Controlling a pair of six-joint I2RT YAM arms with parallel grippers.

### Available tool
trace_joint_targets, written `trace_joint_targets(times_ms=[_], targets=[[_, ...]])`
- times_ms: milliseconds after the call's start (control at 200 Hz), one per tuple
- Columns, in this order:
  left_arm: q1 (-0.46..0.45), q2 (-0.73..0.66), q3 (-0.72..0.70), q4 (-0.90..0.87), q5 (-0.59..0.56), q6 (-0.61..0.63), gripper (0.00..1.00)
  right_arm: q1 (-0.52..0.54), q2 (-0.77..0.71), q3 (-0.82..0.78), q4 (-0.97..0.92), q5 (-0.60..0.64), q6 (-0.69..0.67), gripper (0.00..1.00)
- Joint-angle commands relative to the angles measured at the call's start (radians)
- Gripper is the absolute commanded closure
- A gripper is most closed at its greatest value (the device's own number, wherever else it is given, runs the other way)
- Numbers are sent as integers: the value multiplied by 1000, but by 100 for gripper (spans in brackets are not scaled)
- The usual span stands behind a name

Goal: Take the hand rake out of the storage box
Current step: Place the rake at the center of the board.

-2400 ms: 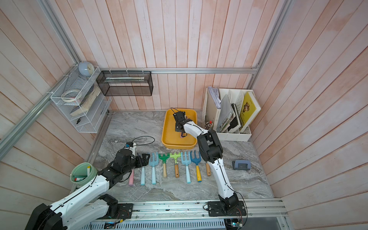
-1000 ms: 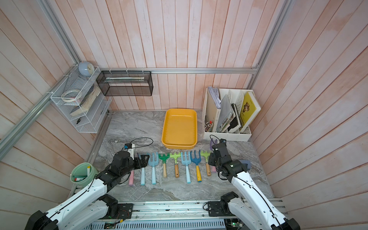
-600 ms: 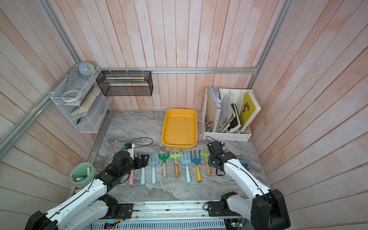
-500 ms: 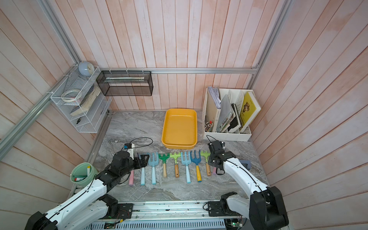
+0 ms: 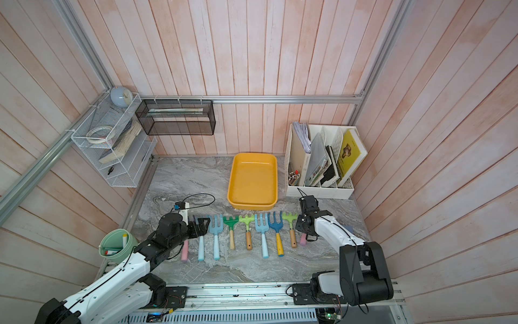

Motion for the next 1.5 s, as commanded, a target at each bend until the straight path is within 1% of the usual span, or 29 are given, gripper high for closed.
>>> trace_joint_targets(times_ms=[0, 55, 100, 155, 205, 230, 245, 290, 355, 425, 500, 570, 680, 745, 830, 1005, 1070, 1330, 1490], targets=[[6, -10, -14, 17, 6, -3, 0, -7, 18, 8, -18, -12, -16, 71], [6, -11, -14, 18, 7, -4, 0, -15, 5, 16, -17, -1, -18, 69], [6, -12, -14, 18, 7, -3, 0, -29, -11, 25, -13, -3, -29, 65], [6, -11, -14, 19, 7, -4, 0, -55, -30, 36, -4, -4, -43, 49], [6, -11, -14, 19, 8, -3, 0, -82, -43, 46, 5, -16, -64, 47], [6, -11, -14, 19, 8, -3, 0, -96, -48, 49, 14, -19, -73, 40], [6, -11, -14, 20, 8, -3, 0, -103, -50, 51, 19, -19, -76, 38], [6, -10, -14, 20, 9, -3, 0, -132, -55, 57, 38, -27, -89, 38], [6, -10, -15, 21, 10, -3, 0, -170, -52, 58, 89, -70, -119, 37], [6, -9, -15, 22, 12, -3, 0, -176, -40, 51, 173, -92, -146, 33], [6, -9, -15, 21, 10, -4, 0, -178, -7, 45, 252, -76, -147, 33], [5, -13, -15, 20, 9, -5, 0, -181, 27, 46, 297, -59, -130, 35], [5, -15, -17, 19, 6, -5, 0, -196, 78, 53, 323, -46, -115, 40], [6, -11, -17, 19, 6, -5, 0, -202, 103, 60, 319, -33, -118, 41], [6, -8, -15, 21, 4, -5, 0, -211, 129, 62, 334, -77, -148, 41], [6, -11, -17, 20, 4, -5, 0, -216, 168, 68, 371, -114, -178, 41], [5, -11, -17, 21, 4, -5, 0, -220, 183, 69, 390, -148, -189, 41], [6, -11, -16, 19, 2, -5, 0, -222, 229, 96, 408, -241, -248, 41], [6, -9, -17, 18, 2, -5, 0, -222, 274, 120, 411, -314, -270, 42]])
